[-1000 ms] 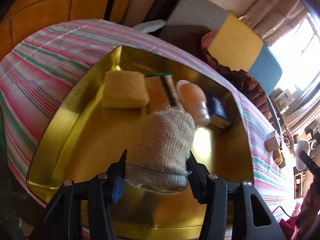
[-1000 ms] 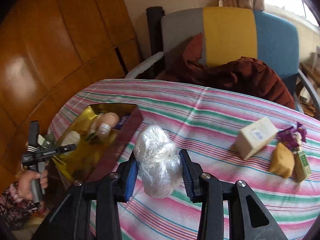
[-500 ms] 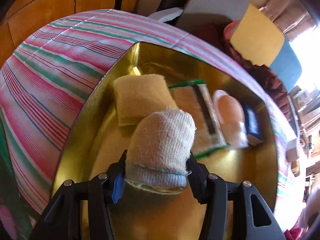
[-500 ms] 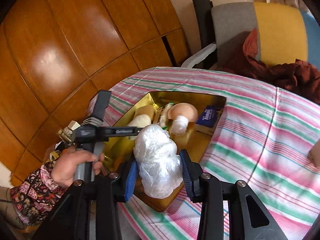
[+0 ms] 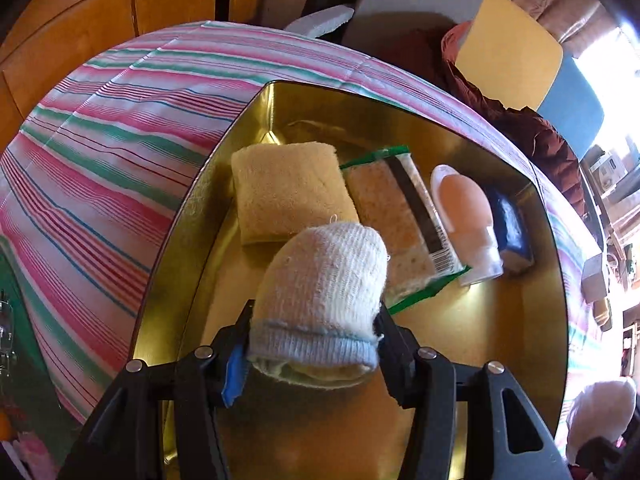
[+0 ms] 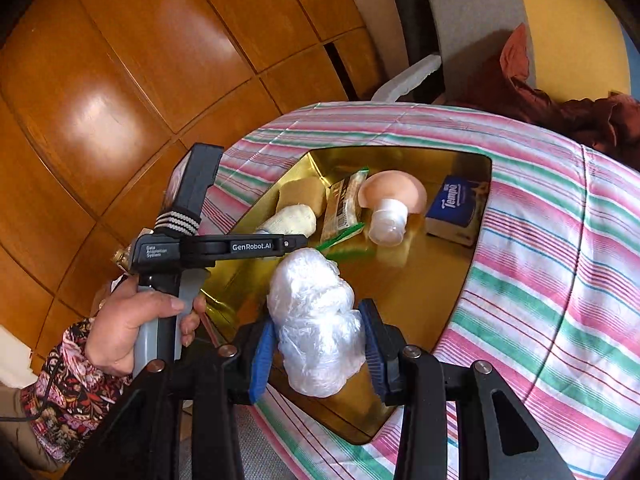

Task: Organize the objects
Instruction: 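Lower the sock into the tray and open the left tool while the right tool releases the bag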

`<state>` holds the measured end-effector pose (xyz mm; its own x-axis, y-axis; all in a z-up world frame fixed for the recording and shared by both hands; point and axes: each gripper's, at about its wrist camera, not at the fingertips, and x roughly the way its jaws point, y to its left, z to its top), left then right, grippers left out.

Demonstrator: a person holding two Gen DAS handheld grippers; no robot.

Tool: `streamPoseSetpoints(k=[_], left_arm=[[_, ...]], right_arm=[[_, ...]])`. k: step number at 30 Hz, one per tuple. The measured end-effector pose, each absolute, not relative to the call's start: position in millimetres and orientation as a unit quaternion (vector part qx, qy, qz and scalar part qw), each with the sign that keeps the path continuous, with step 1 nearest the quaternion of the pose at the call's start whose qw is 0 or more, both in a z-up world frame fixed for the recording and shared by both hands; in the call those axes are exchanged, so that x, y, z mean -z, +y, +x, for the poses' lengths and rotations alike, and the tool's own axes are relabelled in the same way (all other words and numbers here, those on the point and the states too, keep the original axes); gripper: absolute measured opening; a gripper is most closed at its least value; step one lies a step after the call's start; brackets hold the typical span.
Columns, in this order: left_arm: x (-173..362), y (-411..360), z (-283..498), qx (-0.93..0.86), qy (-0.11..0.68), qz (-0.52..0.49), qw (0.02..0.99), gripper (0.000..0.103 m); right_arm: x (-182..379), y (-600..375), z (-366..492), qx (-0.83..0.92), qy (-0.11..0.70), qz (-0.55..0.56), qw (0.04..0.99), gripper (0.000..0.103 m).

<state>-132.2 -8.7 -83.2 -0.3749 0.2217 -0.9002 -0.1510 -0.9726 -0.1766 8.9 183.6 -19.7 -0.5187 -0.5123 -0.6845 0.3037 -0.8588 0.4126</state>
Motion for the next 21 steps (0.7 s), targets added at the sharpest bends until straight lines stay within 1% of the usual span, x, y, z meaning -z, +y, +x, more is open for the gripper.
streamPoseSetpoints(k=[6,10,13,17,21], left_arm=[[81,-13,-123,-0.839,-0.035,-0.532,0.110,0.057],[70,-29,-118,-0.844,-0.095,-0.514,0.120,0.065],[51,-47,-110,-0.855,-0.144,-0.484,0.120,0.065],[26,-77,-96,-0.870,-0.205,-0.439,0.094,0.065],[15,-84,-103,-0.875,-0.234,-0.416,0.078,0.065]], right_arm=[[30,169,-1,0.854,-0.123,0.446,0.238,0.040],[33,163,-6,0.851,-0.121,0.453,0.236,0.041],[38,158,-10,0.849,-0.117,0.460,0.233,0.041],[46,146,-19,0.843,-0.105,0.477,0.225,0.041],[55,129,-32,0.838,-0.084,0.494,0.218,0.041]])
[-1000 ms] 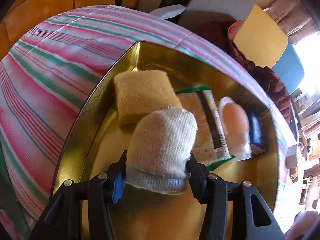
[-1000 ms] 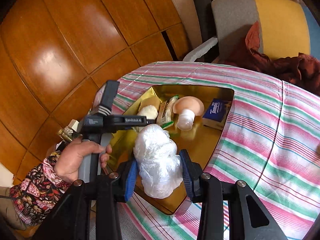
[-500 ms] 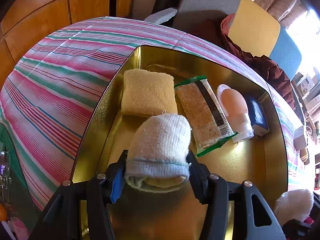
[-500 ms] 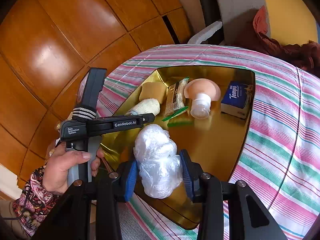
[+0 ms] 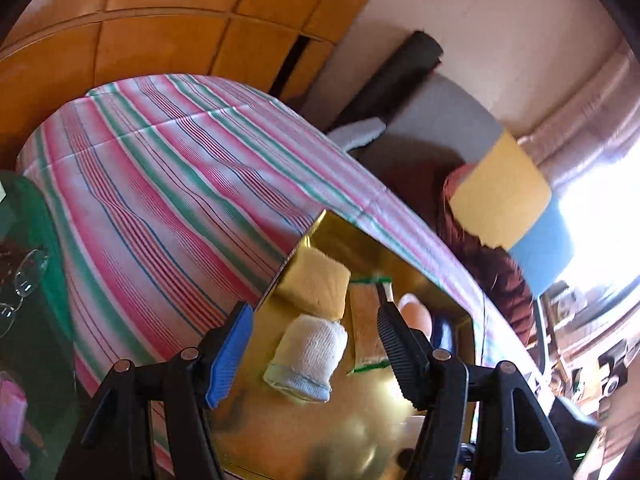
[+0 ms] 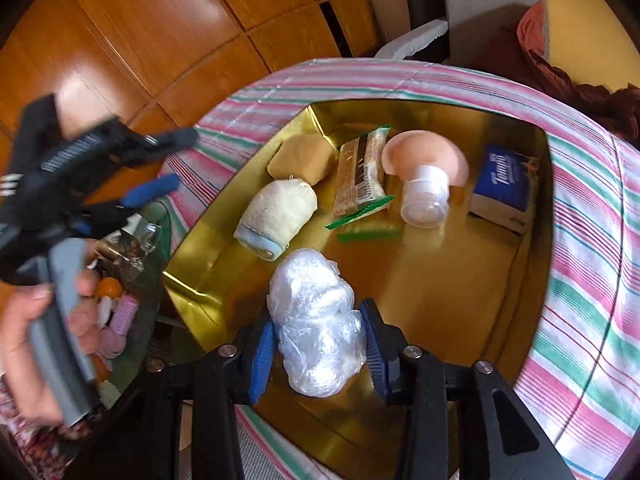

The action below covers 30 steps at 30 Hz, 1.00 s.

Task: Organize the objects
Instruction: 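Lower the sock into the tray and open the left tool while the right tool releases the bag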

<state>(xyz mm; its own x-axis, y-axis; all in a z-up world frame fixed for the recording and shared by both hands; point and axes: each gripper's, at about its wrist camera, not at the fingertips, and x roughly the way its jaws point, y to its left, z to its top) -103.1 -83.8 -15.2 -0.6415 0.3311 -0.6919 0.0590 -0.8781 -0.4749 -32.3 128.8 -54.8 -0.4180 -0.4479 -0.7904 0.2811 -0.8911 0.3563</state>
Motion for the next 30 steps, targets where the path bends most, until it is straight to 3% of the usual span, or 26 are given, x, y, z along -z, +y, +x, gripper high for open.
streamPoseSetpoints(k=[15,20,22,30], left_arm=[[8,-95,-91,-0.871,-0.247,-0.416,0.081,0.065],[8,-94,-90,-0.871,-0.246,-0.417,0.080,0.065],[8,-93,-89,-0.871,-0.247,-0.416,0.080,0.065],[12,-82,-87,-0.872,-0.232,-0.422,0.085,0.065]], right_arm=[[67,95,-73,0.838,-0.065,0.507,0.189,0.043],[69,102,-76,0.838,-0.084,0.508,0.178,0.053],[68,106,-74,0.842,-0.084,0.506,0.169,0.063],[61,112,-63,0.849,-0.076,0.494,0.169,0.064]])
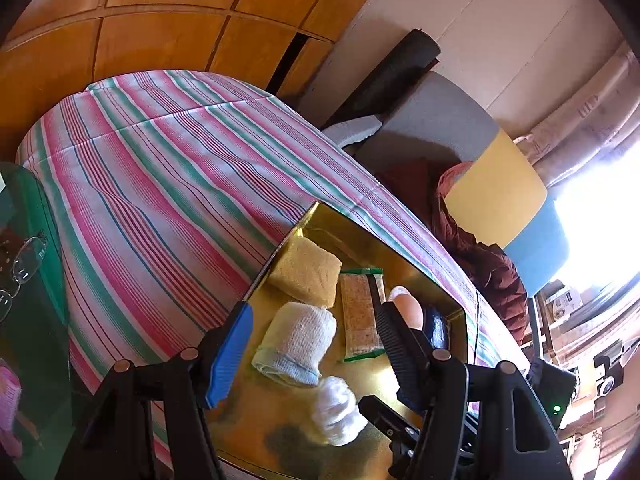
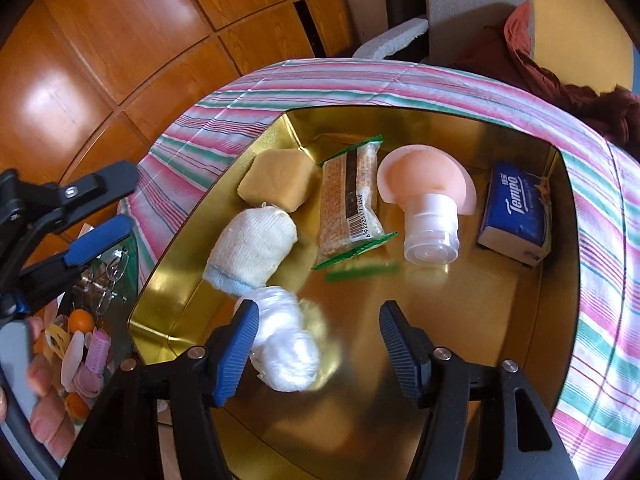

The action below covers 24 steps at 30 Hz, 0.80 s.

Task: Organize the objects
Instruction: 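Lower the sock into the tray and open the left tool while the right tool releases the bag, then move both tools back from the tray to the remaining items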

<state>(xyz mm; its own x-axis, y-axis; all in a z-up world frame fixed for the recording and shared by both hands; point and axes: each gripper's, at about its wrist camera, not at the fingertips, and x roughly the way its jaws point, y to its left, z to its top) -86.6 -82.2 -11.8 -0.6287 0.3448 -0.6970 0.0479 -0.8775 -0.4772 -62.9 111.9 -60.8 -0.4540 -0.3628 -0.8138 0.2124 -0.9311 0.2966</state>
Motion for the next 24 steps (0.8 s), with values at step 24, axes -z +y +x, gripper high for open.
streamPoseSetpoints(k=[24], left_arm=[[7,44,-27,-0.868,-0.087,-0.420,0.250,0.065]], right_arm=[[27,257,23,0.887,-0.030,0.458,0.046,0.073]])
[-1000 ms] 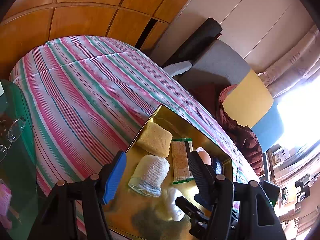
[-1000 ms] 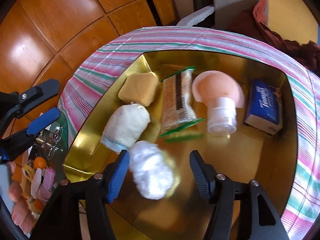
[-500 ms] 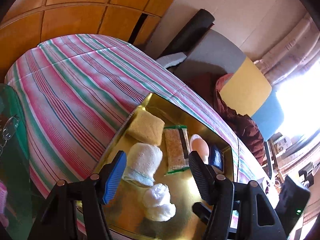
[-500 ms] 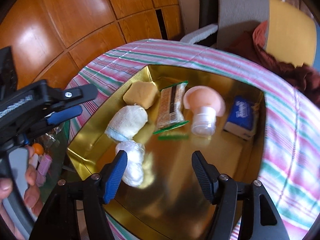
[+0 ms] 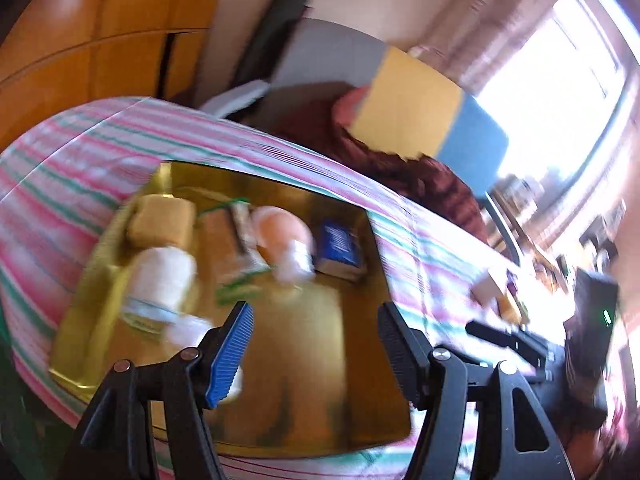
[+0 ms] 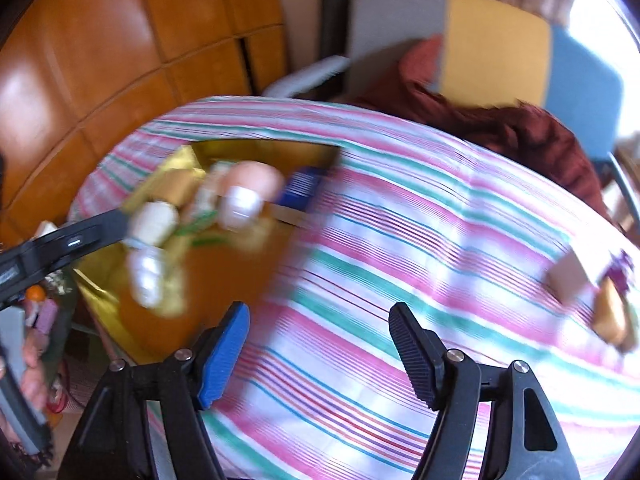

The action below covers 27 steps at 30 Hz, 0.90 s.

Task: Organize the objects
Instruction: 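Move both tools back from the tray to the remaining items, then grasp the yellow sponge block with the right tool while the left tool grasps the white medicine box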

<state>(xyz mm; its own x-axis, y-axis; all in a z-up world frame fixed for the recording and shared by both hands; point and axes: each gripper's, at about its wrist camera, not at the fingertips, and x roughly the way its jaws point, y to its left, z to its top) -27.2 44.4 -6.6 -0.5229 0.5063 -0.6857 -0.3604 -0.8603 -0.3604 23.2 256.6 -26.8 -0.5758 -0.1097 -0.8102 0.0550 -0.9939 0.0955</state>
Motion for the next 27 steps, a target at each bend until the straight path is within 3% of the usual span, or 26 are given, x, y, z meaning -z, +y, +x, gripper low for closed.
streamPoseSetpoints(k=[12,17,21,27], left_arm=[[19,143,38,-0.820,0.017,-0.439,0.366,0.065],[25,169,53,-0.806,0.035,-0.451,0.381,0.065],[32,184,58,-0.796,0.051,-0.464,0.385,0.065],[40,208,67,-0.784,0.079,-0.472,0.395,0.065]], right_arm=[[65,442,58,0.842,-0.083,0.520,-0.116,0.076],[54,517,62,0.851,-0.132,0.480,-0.169,0.087],[51,555,56,0.860,-0.138,0.453,-0.191,0.094],[68,581,50,0.865,-0.181,0.431,-0.183,0.094]])
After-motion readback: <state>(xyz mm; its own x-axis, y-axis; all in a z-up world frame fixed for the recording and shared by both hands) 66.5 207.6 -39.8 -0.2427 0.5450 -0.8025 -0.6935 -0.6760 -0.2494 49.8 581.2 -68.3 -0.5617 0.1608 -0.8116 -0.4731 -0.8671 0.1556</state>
